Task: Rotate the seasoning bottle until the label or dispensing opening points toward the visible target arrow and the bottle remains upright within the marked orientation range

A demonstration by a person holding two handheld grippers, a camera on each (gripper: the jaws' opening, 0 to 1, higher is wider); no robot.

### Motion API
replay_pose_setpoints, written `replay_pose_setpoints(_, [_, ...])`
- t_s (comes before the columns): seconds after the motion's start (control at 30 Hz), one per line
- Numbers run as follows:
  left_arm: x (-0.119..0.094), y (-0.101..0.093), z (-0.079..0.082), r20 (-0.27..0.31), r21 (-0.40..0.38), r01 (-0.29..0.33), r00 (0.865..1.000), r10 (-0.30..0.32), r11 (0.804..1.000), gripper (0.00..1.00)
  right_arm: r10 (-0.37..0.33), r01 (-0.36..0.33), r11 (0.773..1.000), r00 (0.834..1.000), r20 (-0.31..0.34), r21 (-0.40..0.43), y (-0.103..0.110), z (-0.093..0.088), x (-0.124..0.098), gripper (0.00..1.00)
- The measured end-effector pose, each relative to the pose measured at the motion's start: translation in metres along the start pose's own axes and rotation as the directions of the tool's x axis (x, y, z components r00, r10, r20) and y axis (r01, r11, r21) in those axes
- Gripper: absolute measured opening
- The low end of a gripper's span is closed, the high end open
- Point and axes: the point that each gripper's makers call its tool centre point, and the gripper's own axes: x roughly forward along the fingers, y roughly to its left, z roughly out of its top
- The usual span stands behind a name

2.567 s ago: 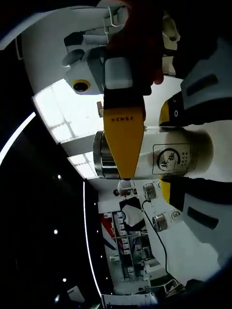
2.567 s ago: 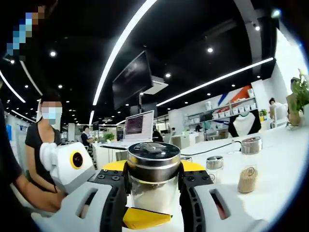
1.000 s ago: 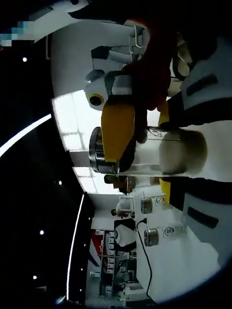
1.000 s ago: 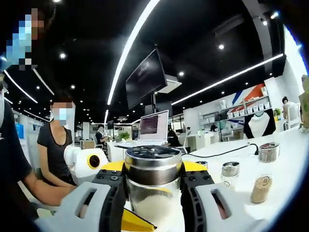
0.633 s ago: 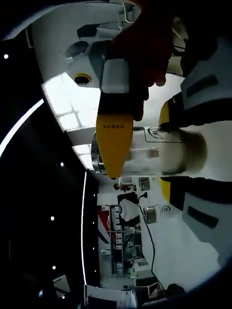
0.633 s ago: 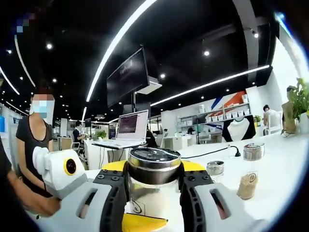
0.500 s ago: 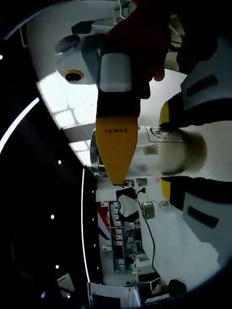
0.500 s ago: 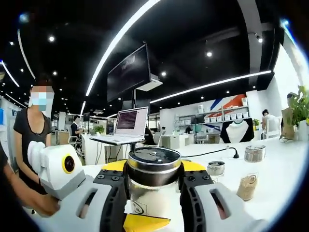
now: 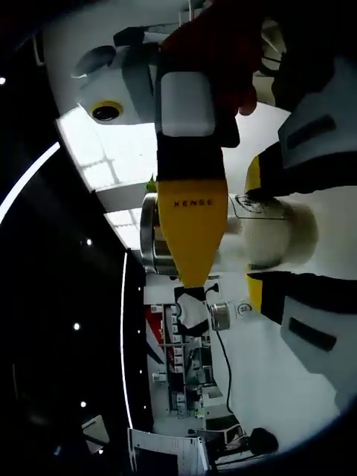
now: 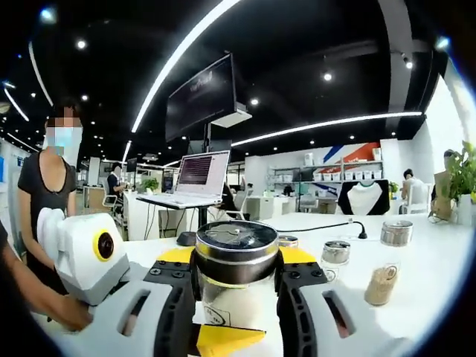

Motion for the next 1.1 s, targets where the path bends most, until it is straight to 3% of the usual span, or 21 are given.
replay_pose_setpoints(0.2, [0.0, 0.0, 0.0, 0.004, -0.012, -0.001, 1.0, 0.001, 1.0, 0.41, -0.001, 0.002, 1.0, 1.0, -0.03, 0.022, -0.001, -0.009, -0.001, 0.39])
replay_pose_setpoints(0.27, [0.0, -0.002, 0.007, 0.045, -0.012, 0.002, 0.999, -0.002, 1.0, 0.41, -0.011, 0.011, 0.999, 1.0, -0.002, 0.037, -0.002, -0.002, -0.004, 0.39])
replay_pose_setpoints(0.4, [0.002, -0.004, 0.011, 0.068, 0.021, 0.018, 0.998, -0.02, 1.0, 0.41, -0.003, 0.003, 0.999, 1.0, 0.003, 0.052, -0.006, 0.002, -0.006, 0.38])
replay_pose_setpoints(0.47, [0.002, -0.006, 0.012, 0.068, 0.007, 0.043, 0.997, -0.043, 0.999, 0.41, 0.014, -0.015, 0.998, 1.0, 0.007, 0.063, -0.009, 0.004, -0.007, 0.38])
replay_pose_setpoints(0.5, [0.001, -0.008, 0.016, 0.1, -0.014, 0.069, 0.993, -0.067, 0.997, 0.41, 0.022, -0.022, 0.998, 1.0, 0.006, 0.066, -0.009, 0.005, -0.008, 0.38])
replay_pose_setpoints(0.6, [-0.001, -0.008, 0.021, 0.117, -0.016, 0.072, 0.991, -0.07, 0.997, 0.4, 0.033, -0.034, 0.998, 0.999, 0.017, 0.051, -0.014, 0.009, -0.009, 0.38])
replay_pose_setpoints(0.73, [0.002, -0.012, 0.021, 0.084, 0.001, 0.103, 0.991, -0.103, 0.995, 0.47, 0.024, -0.024, 0.999, 1.0, 0.009, 0.046, -0.029, 0.011, -0.011, 0.38])
replay_pose_setpoints(0.8, [0.005, -0.017, 0.014, 0.049, 0.01, 0.14, 0.989, -0.14, 0.99, 0.55, 0.018, -0.019, 0.999, 1.0, 0.013, 0.044, -0.037, 0.013, -0.015, 0.38])
replay_pose_setpoints(0.87, [0.007, -0.015, 0.005, 0.01, 0.018, 0.139, 0.99, -0.139, 0.99, 0.58, 0.008, -0.009, 0.999, 1.0, 0.011, 0.038, -0.045, 0.016, -0.019, 0.38])
replay_pose_setpoints(0.97, [0.008, -0.015, 0.003, 0.003, -0.035, 0.155, 0.988, -0.155, 0.987, 0.62, -0.014, 0.014, 0.999, 1.0, 0.007, 0.033, -0.057, 0.018, -0.026, 0.38])
replay_pose_setpoints(1.1, [0.009, -0.016, -0.002, -0.048, -0.087, 0.201, 0.977, -0.206, 0.976, 0.76, -0.051, 0.051, 0.998, 0.999, -0.002, 0.024, -0.079, 0.022, -0.036, 0.38])
